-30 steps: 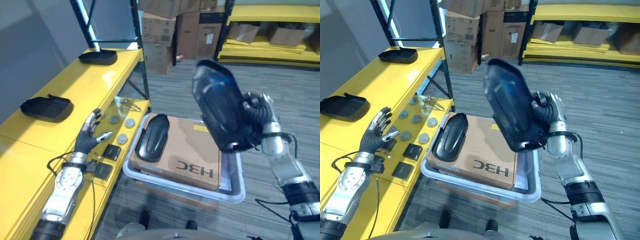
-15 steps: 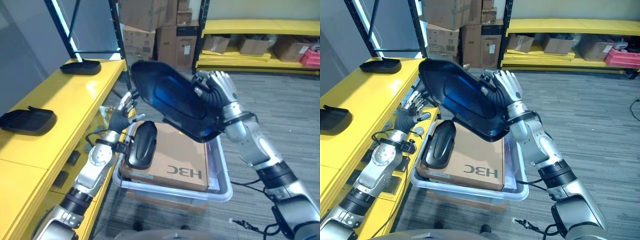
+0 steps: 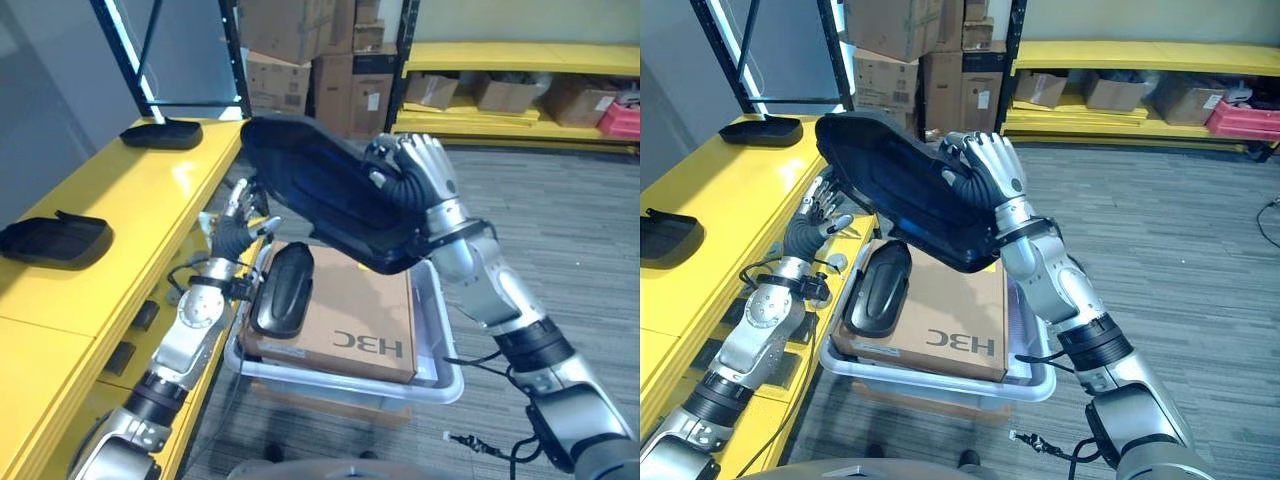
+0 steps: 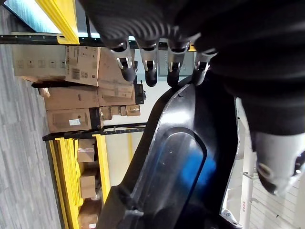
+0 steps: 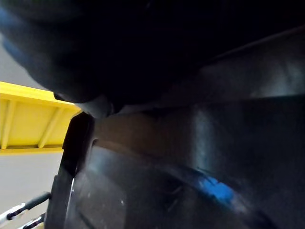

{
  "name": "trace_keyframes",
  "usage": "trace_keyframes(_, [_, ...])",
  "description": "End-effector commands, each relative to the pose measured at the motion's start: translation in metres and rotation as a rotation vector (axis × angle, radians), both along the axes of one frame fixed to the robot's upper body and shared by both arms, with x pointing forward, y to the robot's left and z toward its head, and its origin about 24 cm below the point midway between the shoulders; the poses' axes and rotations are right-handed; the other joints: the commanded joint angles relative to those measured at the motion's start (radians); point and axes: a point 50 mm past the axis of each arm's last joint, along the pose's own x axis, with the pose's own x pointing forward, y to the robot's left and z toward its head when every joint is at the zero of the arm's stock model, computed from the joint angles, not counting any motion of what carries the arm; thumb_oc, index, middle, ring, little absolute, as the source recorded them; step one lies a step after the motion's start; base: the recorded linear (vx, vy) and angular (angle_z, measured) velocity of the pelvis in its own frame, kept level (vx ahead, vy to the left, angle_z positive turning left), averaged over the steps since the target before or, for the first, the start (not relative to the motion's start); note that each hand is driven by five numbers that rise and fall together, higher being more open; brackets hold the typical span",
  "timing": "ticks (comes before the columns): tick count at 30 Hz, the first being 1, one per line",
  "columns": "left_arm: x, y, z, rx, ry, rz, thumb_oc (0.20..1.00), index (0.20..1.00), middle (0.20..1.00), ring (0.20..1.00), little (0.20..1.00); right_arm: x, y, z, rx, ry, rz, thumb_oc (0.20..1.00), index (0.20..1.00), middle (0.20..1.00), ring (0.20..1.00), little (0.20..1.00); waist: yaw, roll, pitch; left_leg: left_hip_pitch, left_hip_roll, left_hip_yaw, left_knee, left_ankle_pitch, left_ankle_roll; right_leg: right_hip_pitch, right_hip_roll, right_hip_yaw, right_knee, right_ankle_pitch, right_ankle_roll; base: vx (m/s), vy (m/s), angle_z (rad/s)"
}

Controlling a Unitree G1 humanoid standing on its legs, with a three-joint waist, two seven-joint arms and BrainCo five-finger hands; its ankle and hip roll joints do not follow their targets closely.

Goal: Move parts from the plastic box to the shelf.

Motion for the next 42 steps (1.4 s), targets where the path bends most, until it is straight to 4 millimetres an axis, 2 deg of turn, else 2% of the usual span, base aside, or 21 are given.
trace_keyframes(1, [0.011,-0.020,0.017,-0.039,-0.074,-0.049,1.000,1.000,1.000,1.000,1.000,-0.029,0.043,0.045,0.088,-0.208,0.251,0.200,0.200,0.200,0.200,0.200,0.007,-0.066,-0.039,0.048,0.006,-0.017,-0.001,-0.123,0.001,0.033,-0.082,-0.033,0.002,-0.077,0.059,0.00,0.000,0.00])
trace_keyframes(9, [0.016,-0.021,0.014,-0.096,-0.031,0.047,1.000,1.000,1.000,1.000,1.000,-0.034,0.049,0.039,0.166,-0.178,0.291,0.200,0.200,0.200,0.200,0.200,0.001,-0.066,-0.036,0.049,0.006,-0.016,-0.001,-0.120,0.002,0.037,-0.082,-0.032,0.002,-0.077,0.058,0.00,0.000,0.00])
trace_keyframes(24, [0.032,-0.029,0.013,-0.022,-0.006,0.138,1.000,1.000,1.000,1.000,1.000,-0.056,0.086,0.041,0.257,-0.115,0.546,0.200,0.200,0.200,0.200,0.200,-0.017,-0.063,-0.033,0.054,0.007,-0.004,-0.001,-0.118,0.001,0.035,-0.082,-0.026,0.002,-0.077,0.057,0.00,0.000,0.00])
trace_keyframes(33, [0.039,-0.023,-0.007,-0.104,0.113,0.196,1.000,1.000,1.000,1.000,1.000,-0.062,0.094,0.042,0.315,-0.079,0.627,0.200,0.200,0.200,0.200,0.200,-0.030,-0.064,-0.034,0.056,0.009,0.005,-0.001,-0.118,0.002,0.033,-0.082,-0.019,0.002,-0.075,0.056,0.00,-0.001,-0.01])
trace_keyframes(34, [0.039,-0.023,-0.009,-0.131,0.127,0.192,0.922,0.922,0.922,0.922,0.922,-0.062,0.095,0.042,0.320,-0.075,0.632,0.200,0.200,0.200,0.200,0.200,-0.031,-0.064,-0.034,0.057,0.009,0.005,-0.001,-0.119,0.002,0.033,-0.083,-0.019,0.002,-0.075,0.056,0.00,0.000,0.00])
trace_keyframes(35, [0.038,-0.023,-0.011,-0.162,0.141,0.189,0.200,0.200,0.200,0.200,0.200,-0.062,0.095,0.041,0.325,-0.068,0.635,0.200,0.200,0.200,0.200,0.200,-0.032,-0.064,-0.035,0.058,0.008,0.007,-0.001,-0.119,0.003,0.033,-0.083,-0.018,0.002,-0.075,0.056,0.00,0.000,0.00])
trace_keyframes(36, [0.035,-0.020,-0.012,-0.271,0.153,0.168,0.200,0.200,0.200,0.200,0.200,-0.062,0.096,0.039,0.339,-0.042,0.649,0.200,0.200,0.200,0.200,0.200,-0.034,-0.066,-0.035,0.060,0.009,0.009,-0.001,-0.120,0.002,0.034,-0.082,-0.017,0.002,-0.074,0.056,0.00,0.000,0.00])
trace_keyframes(42, [0.029,-0.016,-0.012,-0.410,0.133,0.157,0.200,0.200,0.200,0.200,0.200,-0.061,0.098,0.034,0.357,-0.011,0.671,0.200,0.200,0.200,0.200,0.200,-0.035,-0.073,-0.034,0.062,0.013,0.013,-0.001,-0.122,0.001,0.035,-0.081,-0.013,0.002,-0.075,0.055,0.00,0.000,0.00])
